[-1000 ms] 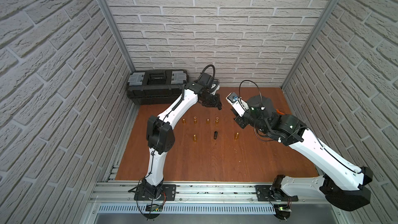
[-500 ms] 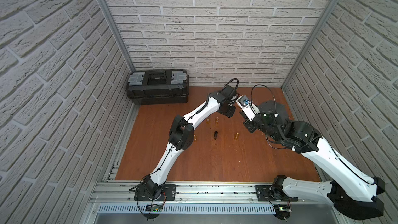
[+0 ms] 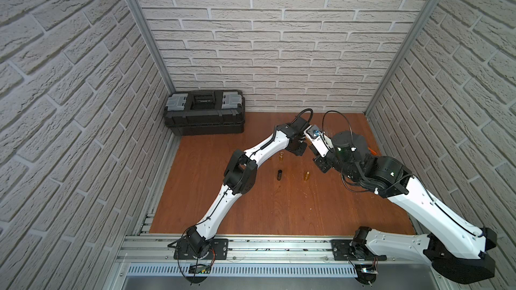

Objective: Open the lipstick cap
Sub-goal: Place the cover at the center of the board.

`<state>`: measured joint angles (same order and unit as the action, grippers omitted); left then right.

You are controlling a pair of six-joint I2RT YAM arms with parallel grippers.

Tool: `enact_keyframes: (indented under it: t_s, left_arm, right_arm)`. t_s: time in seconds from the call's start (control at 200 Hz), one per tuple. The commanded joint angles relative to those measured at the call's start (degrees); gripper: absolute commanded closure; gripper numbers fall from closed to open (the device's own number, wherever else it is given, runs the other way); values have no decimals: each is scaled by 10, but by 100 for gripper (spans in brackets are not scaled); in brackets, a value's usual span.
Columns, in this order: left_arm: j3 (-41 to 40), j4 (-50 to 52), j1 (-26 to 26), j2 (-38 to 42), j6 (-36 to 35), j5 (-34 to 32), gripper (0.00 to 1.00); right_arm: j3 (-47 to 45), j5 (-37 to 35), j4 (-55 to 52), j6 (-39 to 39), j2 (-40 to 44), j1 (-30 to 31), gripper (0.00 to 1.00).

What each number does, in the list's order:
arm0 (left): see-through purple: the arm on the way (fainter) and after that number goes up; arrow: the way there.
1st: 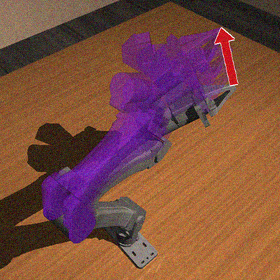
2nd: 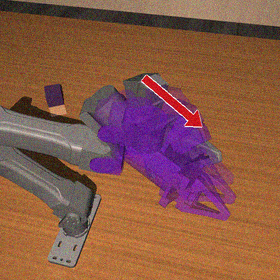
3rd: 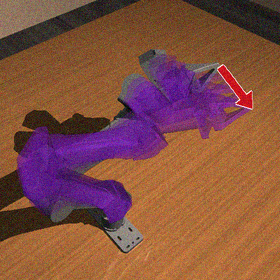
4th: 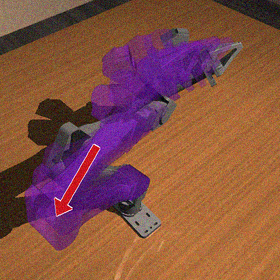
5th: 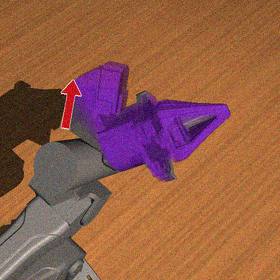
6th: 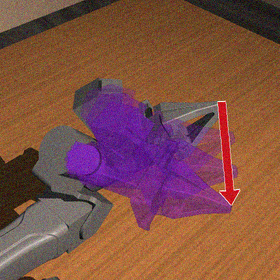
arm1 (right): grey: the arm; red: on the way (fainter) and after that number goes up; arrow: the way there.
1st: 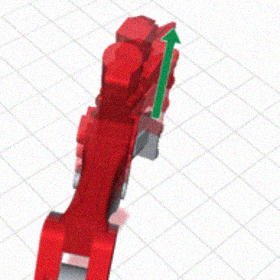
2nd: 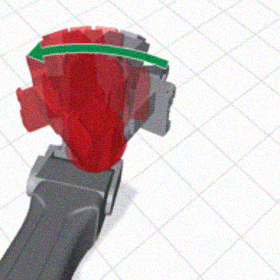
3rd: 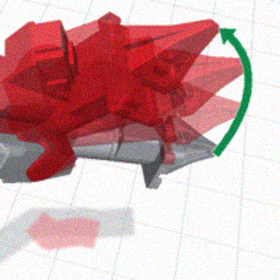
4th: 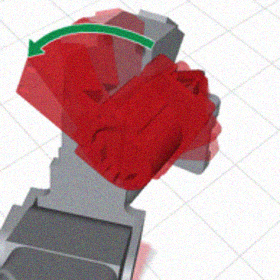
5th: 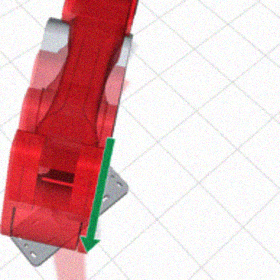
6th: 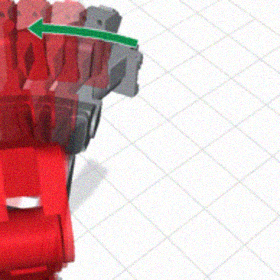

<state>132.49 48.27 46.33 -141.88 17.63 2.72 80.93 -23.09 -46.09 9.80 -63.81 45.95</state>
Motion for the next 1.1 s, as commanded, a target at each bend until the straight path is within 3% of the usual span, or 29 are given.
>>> enact_keyframes:
  t_s: [0.0, 0.745, 1.095]
  left_arm:
    - [5, -13, 7, -12, -19, -7, 87]
    - [10, -15, 17, -44, -32, -26, 85]
    - [31, 0, 20, -19, -31, -26, 65]
  right_arm:
    - [-4, -6, 20, -6, 0, -1, 91]
    - [-3, -7, 19, -4, -6, -1, 91]
    - [8, -5, 13, -5, -4, -1, 89]
